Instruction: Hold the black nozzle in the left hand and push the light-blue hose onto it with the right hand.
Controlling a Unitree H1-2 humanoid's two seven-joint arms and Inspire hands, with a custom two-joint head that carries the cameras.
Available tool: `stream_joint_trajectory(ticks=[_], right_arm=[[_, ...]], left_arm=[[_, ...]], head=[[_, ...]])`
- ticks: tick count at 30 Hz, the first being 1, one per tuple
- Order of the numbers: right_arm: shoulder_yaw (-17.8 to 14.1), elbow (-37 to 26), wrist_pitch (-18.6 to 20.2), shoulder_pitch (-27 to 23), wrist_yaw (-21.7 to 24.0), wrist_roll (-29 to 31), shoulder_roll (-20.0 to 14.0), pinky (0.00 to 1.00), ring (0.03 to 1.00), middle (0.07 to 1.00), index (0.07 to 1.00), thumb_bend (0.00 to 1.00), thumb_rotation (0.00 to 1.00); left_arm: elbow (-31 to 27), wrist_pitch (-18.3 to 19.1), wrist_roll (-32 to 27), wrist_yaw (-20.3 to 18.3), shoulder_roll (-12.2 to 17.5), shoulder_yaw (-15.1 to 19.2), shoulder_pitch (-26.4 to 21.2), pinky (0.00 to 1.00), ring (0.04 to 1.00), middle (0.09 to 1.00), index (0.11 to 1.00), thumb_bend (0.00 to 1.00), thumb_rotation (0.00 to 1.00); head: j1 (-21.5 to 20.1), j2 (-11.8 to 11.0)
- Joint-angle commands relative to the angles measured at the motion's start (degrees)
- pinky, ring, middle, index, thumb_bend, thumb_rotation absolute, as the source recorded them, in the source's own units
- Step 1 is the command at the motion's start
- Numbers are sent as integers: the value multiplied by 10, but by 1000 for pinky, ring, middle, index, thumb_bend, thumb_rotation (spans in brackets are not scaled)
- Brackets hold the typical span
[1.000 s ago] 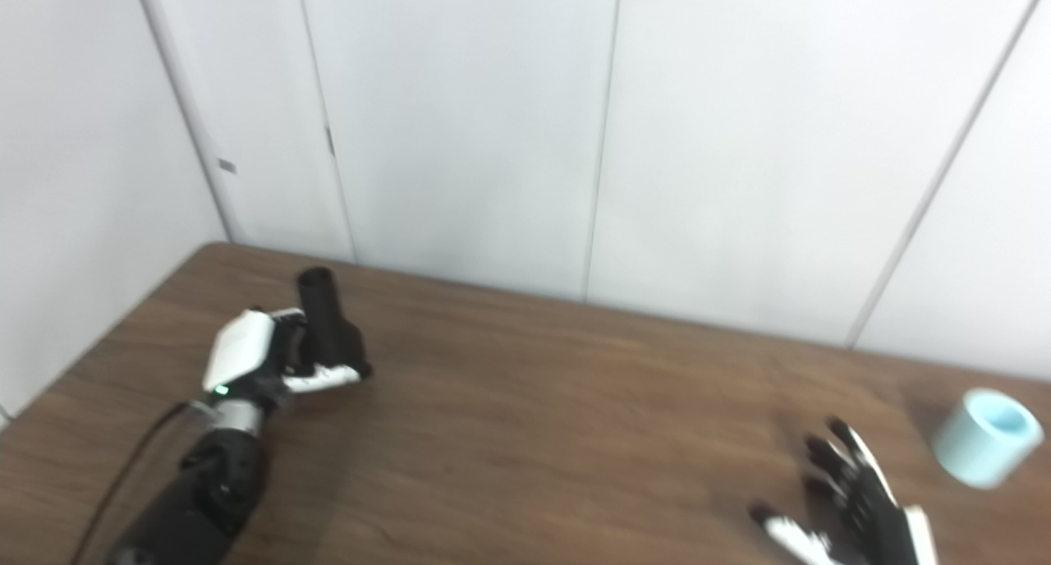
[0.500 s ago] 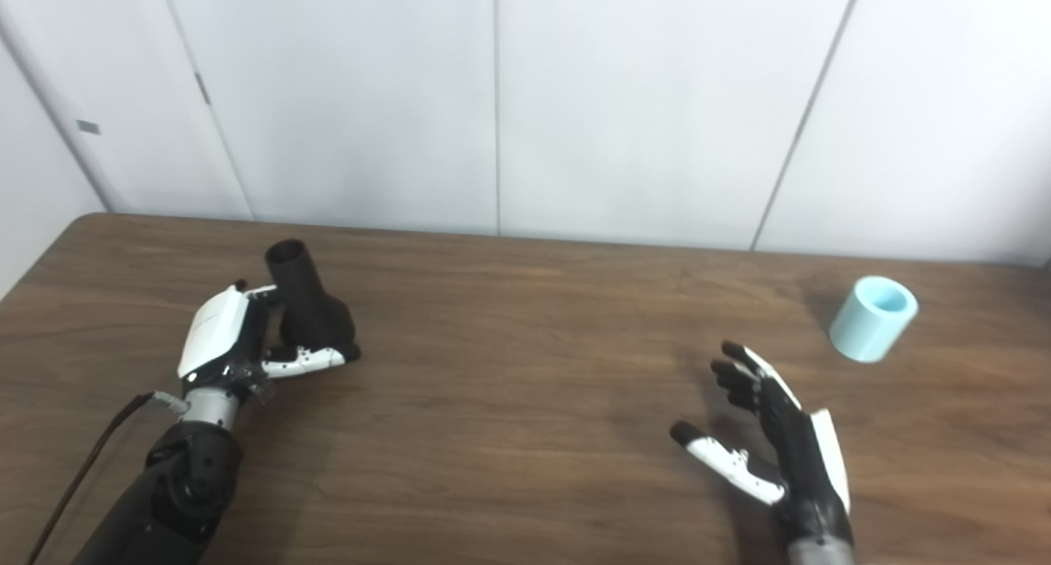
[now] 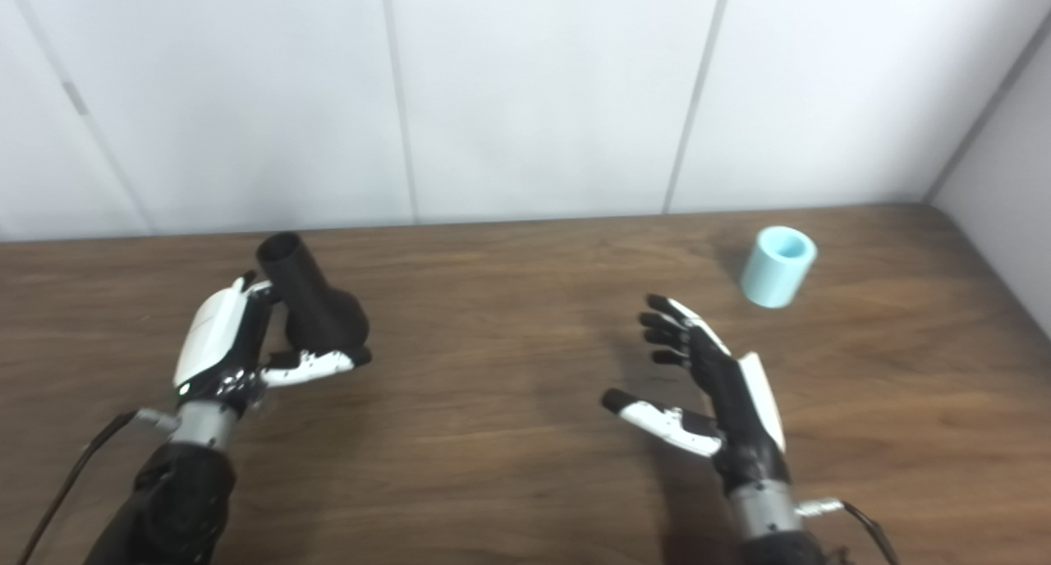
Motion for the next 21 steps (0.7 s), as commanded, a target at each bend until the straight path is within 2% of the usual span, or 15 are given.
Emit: stream_joint_trajectory(ticks=[1, 7, 12, 16, 21], right_arm=[[-4, -13, -25, -12, -5, 7, 0, 704, 775, 794, 835, 742, 429], [-9, -9, -31, -12, -10, 2, -3, 718, 783, 795, 842, 742, 461], [-25, 1, -27, -13, -14, 15, -3, 752, 789, 794, 853, 767, 461], [-38, 20, -46, -20, -15, 25, -15, 760, 793, 801, 859, 763, 452], [-43, 14, -43, -27, -18, 25, -13, 689, 774, 801, 857, 763, 429]], left_arm=[[-33, 5, 18, -7, -9, -6, -6, 1000, 832, 731, 483, 522, 50], [-50, 2, 34, -30, -38, -32, 4, 1000, 835, 730, 484, 522, 49], [-43, -11, 47, -27, -53, -49, 9, 1000, 836, 733, 484, 522, 49], [-24, -21, 72, -20, -62, -68, 13, 1000, 835, 731, 484, 522, 49], [3, -35, 107, -5, -65, -95, 15, 1000, 837, 729, 485, 522, 49]], head=[[0, 1], [-5, 7], [-1, 11], [3, 17], [6, 22]])
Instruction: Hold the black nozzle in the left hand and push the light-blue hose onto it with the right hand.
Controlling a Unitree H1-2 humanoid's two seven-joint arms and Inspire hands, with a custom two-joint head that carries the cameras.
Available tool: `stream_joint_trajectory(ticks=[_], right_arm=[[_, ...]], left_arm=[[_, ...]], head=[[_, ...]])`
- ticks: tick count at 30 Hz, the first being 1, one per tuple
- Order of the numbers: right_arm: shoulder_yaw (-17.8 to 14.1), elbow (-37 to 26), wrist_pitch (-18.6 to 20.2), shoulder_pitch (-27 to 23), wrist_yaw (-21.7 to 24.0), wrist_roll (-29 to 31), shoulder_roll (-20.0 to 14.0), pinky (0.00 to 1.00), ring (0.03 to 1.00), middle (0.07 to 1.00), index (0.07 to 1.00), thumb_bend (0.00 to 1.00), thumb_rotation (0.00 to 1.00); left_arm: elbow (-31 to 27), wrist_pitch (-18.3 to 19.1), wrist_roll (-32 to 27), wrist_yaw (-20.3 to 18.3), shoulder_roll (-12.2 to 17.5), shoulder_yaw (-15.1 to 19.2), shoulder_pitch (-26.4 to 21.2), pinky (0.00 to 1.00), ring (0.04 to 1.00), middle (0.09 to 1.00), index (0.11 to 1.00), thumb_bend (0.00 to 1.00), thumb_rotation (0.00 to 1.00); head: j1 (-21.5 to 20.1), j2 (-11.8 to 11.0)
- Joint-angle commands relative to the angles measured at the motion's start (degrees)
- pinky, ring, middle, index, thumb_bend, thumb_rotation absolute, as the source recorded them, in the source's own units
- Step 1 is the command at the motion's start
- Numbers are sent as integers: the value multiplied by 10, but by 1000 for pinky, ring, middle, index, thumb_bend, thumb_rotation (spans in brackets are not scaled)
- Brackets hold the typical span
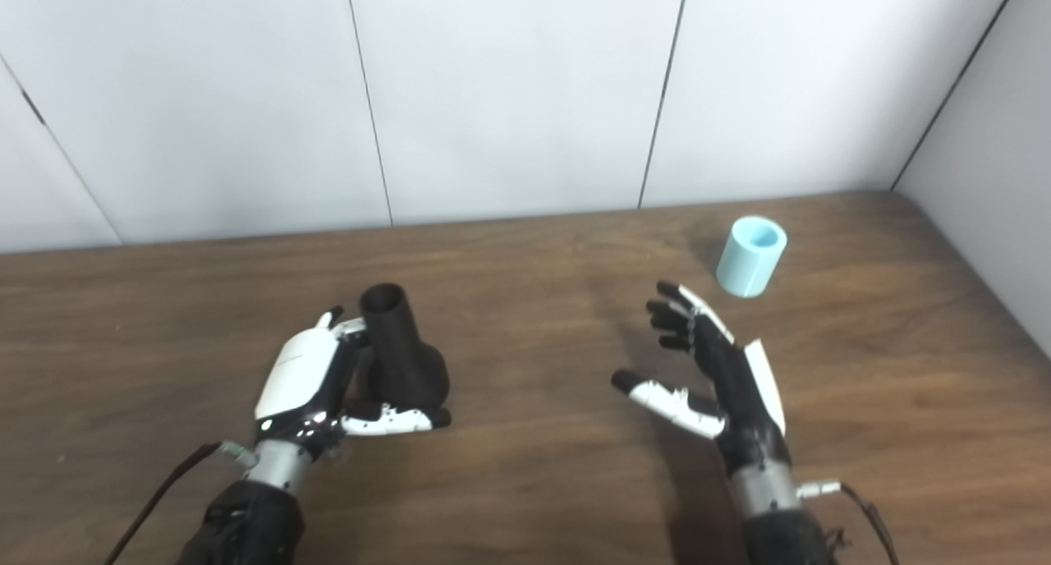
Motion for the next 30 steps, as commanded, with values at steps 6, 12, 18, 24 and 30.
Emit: stream_joint_trajectory(ticks=[6, 12, 18, 24, 30], right_arm=[[-6, -32, -13, -13, -5, -4, -8, 708, 782, 794, 842, 774, 448], [-7, -52, 1, -14, 4, 10, -9, 745, 796, 800, 844, 763, 463], [-8, -76, 22, -13, 1, -1, -9, 758, 796, 793, 831, 735, 440], [-19, -95, 31, -14, -1, -6, -13, 711, 771, 792, 829, 722, 466], [-37, -117, 35, -14, -9, 16, -6, 673, 769, 791, 813, 695, 380]], left_arm=[[23, -38, 46, 39, -12, -27, -17, 1000, 837, 728, 485, 523, 50], [50, -62, 73, 57, -4, -51, -19, 1000, 831, 723, 484, 523, 50], [70, -73, 78, 70, -3, -54, -19, 1000, 833, 720, 484, 523, 50], [87, -81, 80, 82, -3, -52, -18, 1000, 835, 720, 484, 523, 50], [81, -80, 76, 73, 5, -47, -15, 1000, 826, 721, 484, 523, 50]], head=[[8, 7], [10, 15], [10, 18], [9, 17], [-39, 15]])
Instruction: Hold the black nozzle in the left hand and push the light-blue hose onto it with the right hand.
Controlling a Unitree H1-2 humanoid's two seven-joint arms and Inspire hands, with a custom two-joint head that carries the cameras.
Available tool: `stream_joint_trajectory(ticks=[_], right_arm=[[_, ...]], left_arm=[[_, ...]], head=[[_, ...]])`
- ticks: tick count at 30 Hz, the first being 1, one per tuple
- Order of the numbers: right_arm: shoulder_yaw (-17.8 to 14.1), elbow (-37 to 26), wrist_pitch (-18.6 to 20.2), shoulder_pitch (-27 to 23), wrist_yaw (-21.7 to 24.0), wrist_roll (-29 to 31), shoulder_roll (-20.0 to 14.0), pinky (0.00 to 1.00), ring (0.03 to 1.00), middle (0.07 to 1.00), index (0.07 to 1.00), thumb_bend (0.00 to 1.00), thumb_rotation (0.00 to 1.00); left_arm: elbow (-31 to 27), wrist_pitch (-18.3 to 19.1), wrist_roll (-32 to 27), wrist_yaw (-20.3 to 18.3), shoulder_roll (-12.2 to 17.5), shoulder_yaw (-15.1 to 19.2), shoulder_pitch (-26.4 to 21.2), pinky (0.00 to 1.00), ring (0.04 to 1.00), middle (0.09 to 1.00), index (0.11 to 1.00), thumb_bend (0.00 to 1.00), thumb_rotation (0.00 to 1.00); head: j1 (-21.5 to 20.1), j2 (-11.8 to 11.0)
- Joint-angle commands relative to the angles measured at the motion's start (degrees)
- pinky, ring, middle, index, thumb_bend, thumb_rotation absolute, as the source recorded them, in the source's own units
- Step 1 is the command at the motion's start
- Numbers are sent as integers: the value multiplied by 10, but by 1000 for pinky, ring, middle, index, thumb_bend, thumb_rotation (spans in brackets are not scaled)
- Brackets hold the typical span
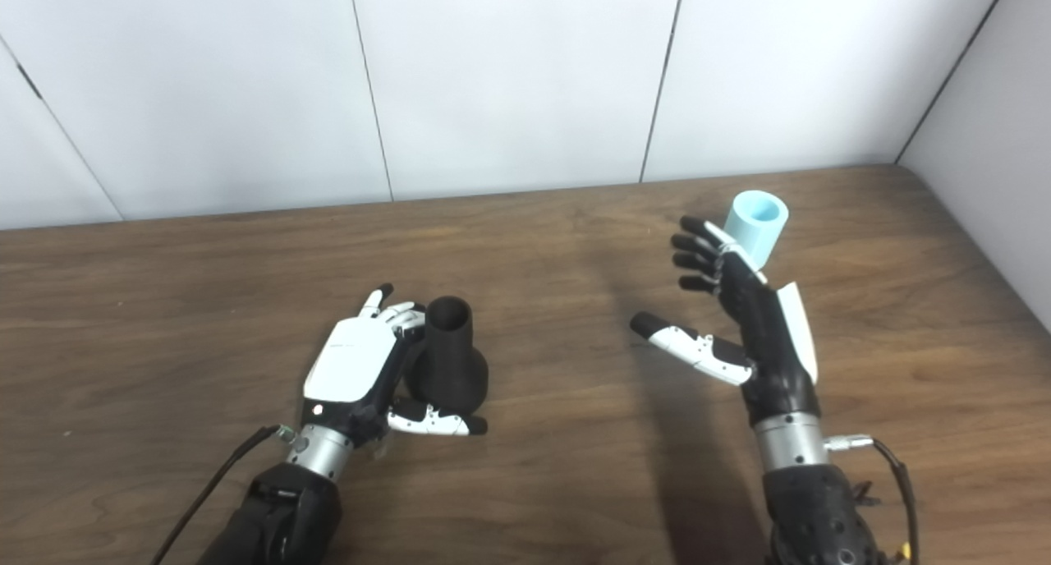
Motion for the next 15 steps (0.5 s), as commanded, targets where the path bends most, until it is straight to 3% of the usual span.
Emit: stream_joint_trajectory(ticks=[1, 4, 7, 15], right_arm=[[-10, -33, -4, -13, -10, 7, 0, 668, 766, 788, 811, 695, 376], [-21, -43, 4, -22, -9, 18, -6, 675, 762, 791, 805, 721, 341], [-31, -49, 16, -38, -11, 3, -19, 694, 756, 781, 798, 778, 377], [-36, -55, 69, -93, -2, -64, -70, 709, 754, 782, 786, 763, 264]], left_arm=[[15, -15, -1, 13, 8, 1, 10, 1000, 824, 721, 484, 523, 51], [16, -21, -6, 14, 13, 5, 9, 1000, 821, 723, 484, 523, 50], [21, -30, -11, 16, 17, 10, 9, 1000, 812, 721, 484, 523, 49], [46, -53, -25, 25, 21, 23, 7, 1000, 804, 715, 483, 523, 48]], head=[[-8, 0], [-48, -7], [-71, -14], [-110, -31]])
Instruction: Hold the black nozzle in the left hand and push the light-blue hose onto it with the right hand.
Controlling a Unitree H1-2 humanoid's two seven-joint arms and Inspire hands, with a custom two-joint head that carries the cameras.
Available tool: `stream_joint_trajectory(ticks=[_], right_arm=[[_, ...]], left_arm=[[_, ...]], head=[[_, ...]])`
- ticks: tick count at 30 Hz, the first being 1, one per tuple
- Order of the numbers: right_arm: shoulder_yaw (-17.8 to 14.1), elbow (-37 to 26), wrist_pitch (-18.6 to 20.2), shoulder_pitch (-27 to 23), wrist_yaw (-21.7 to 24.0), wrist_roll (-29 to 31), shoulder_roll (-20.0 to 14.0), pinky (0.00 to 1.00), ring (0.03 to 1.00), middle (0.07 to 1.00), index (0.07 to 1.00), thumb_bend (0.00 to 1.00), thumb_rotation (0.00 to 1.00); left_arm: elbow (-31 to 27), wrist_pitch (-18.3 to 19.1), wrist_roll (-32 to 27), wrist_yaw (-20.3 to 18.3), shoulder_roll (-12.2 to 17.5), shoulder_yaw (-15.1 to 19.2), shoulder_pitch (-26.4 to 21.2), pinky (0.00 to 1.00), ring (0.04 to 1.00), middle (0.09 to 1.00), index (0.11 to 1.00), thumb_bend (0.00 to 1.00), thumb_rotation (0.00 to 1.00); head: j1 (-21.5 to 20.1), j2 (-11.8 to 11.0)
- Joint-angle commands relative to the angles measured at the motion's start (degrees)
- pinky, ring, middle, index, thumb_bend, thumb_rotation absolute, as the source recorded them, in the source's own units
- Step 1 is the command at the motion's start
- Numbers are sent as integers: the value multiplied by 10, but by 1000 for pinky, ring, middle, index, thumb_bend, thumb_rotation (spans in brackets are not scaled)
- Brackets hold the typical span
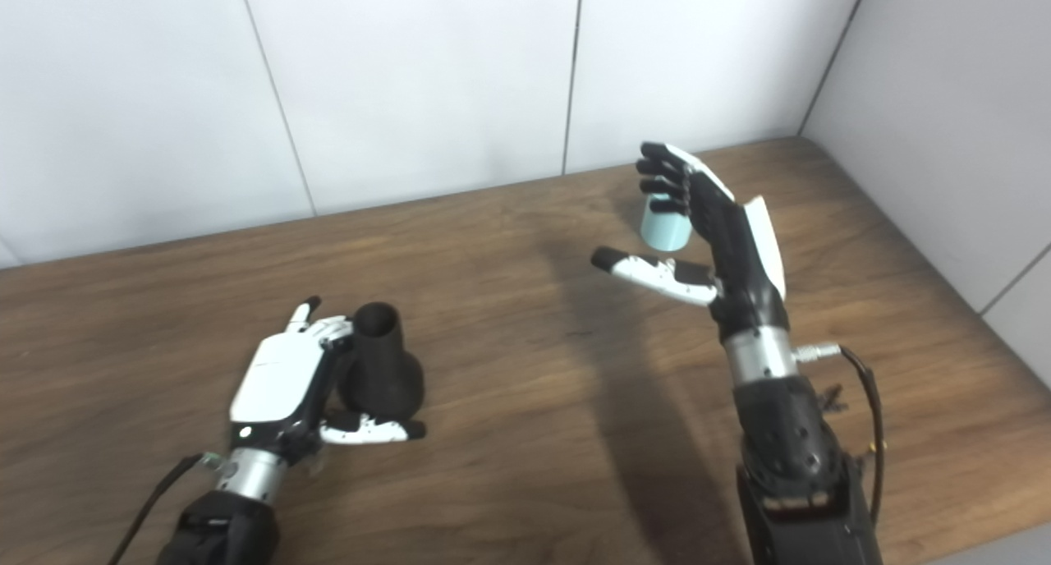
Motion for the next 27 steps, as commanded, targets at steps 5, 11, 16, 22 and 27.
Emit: stream_joint_trajectory(ticks=[5, 11, 16, 22, 27], right_arm=[[6, -23, 51, -68, 19, -93, -66, 700, 770, 805, 797, 757, 221], [35, 15, 79, -111, 62, -168, -139, 706, 801, 820, 797, 795, 177], [83, 70, 112, -152, 131, -248, -220, 742, 870, 837, 792, 850, 178], [117, 138, 133, -211, 187, -275, -267, 761, 917, 841, 779, 912, 193], [139, 168, 157, -244, 238, -293, -285, 843, 944, 853, 772, 936, 186]], left_arm=[[37, -24, -6, 26, 17, 10, 15, 1000, 802, 712, 483, 523, 48], [38, -33, -14, 22, 23, 17, 16, 1000, 808, 711, 483, 523, 47], [34, -34, -17, 21, 26, 19, 19, 1000, 801, 703, 483, 523, 47], [28, -30, -14, 18, 32, 19, 20, 1000, 801, 703, 483, 523, 47], [24, -29, -12, 17, 33, 17, 24, 1000, 803, 705, 483, 523, 47]], head=[[-32, -7], [-45, -9], [-44, -8], [-38, -2], [-35, 1]])
